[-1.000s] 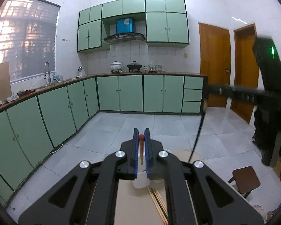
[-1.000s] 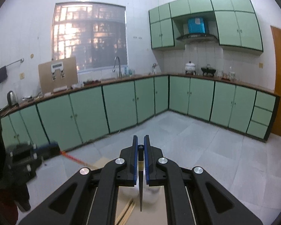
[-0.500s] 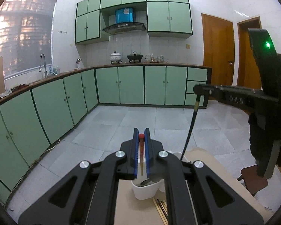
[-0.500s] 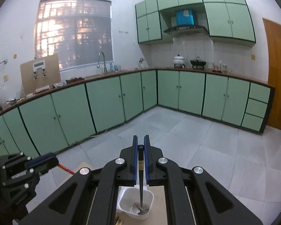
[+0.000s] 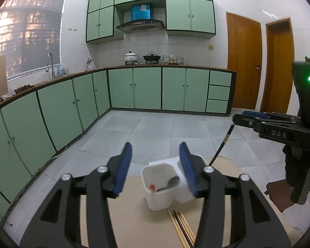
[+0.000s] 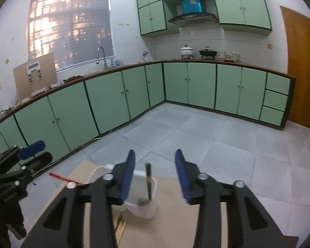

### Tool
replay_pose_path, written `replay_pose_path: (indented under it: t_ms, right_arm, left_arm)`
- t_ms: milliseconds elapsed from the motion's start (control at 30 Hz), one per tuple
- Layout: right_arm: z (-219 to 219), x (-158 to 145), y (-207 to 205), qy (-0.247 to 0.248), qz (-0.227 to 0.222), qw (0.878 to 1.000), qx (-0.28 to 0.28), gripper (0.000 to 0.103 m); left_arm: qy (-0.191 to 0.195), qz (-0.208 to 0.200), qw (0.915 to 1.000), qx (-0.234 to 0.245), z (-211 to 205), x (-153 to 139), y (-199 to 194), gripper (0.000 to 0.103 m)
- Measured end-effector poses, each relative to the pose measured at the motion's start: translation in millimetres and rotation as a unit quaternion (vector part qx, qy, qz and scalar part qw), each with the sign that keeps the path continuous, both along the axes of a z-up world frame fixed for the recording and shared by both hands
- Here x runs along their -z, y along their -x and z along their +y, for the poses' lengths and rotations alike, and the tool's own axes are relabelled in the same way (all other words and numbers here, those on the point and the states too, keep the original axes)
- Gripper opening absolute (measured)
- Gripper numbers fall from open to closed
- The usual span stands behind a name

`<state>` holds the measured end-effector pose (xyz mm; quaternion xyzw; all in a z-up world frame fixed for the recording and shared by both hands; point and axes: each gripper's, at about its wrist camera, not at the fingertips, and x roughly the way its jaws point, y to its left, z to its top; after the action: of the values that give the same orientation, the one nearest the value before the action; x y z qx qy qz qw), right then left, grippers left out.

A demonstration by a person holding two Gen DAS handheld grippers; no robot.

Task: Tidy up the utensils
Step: 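Open both grippers and pull them back from the holder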

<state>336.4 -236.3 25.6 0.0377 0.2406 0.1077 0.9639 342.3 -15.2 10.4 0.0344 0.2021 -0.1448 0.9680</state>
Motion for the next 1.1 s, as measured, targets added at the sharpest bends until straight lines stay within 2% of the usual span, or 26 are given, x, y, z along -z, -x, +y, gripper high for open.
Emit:
replay_pose_path:
  t_ms: [200, 300, 533, 733, 867, 1100]
  right_arm:
    - [-7.7, 17.2, 52.0, 0.016, 0.008, 1.0, 0.015, 0.087]
    - [-0.4, 37.2, 82.8, 0.031, 0.016, 0.999, 0.015, 0.097]
    - [22.7, 93.2, 136.3, 0.053, 0.048, 0.997, 0.03, 0.097]
    - [37.3, 137.4, 164.7, 0.032, 0.093, 0.995, 0.022, 0.097]
    - [40.3, 158.8, 178.2, 0.018, 0.111, 0.993, 0.033, 0.096]
    - [60.6, 181.9, 192.3, 0.019, 0.139, 0.99, 0.025, 0.087]
  left_arm:
    - [0.011, 0.021, 0.9996, -0.017, 17.6, 18.2, 45.5, 0.073]
    - [0.011, 0.037, 0.9989, -0.026, 23.5, 39.0, 67.6, 0.077]
    - [0.008, 0.097, 0.9944, -0.039, 31.2, 97.2, 110.4, 0.08]
    - [-0.003, 0.149, 0.9878, -0.046, 35.5, 143.6, 135.7, 0.081]
    - [-0.016, 0.167, 0.9842, -0.057, 39.4, 162.9, 142.4, 0.081]
    - [-0.015, 0.196, 0.978, -0.069, 47.4, 186.5, 151.0, 0.081]
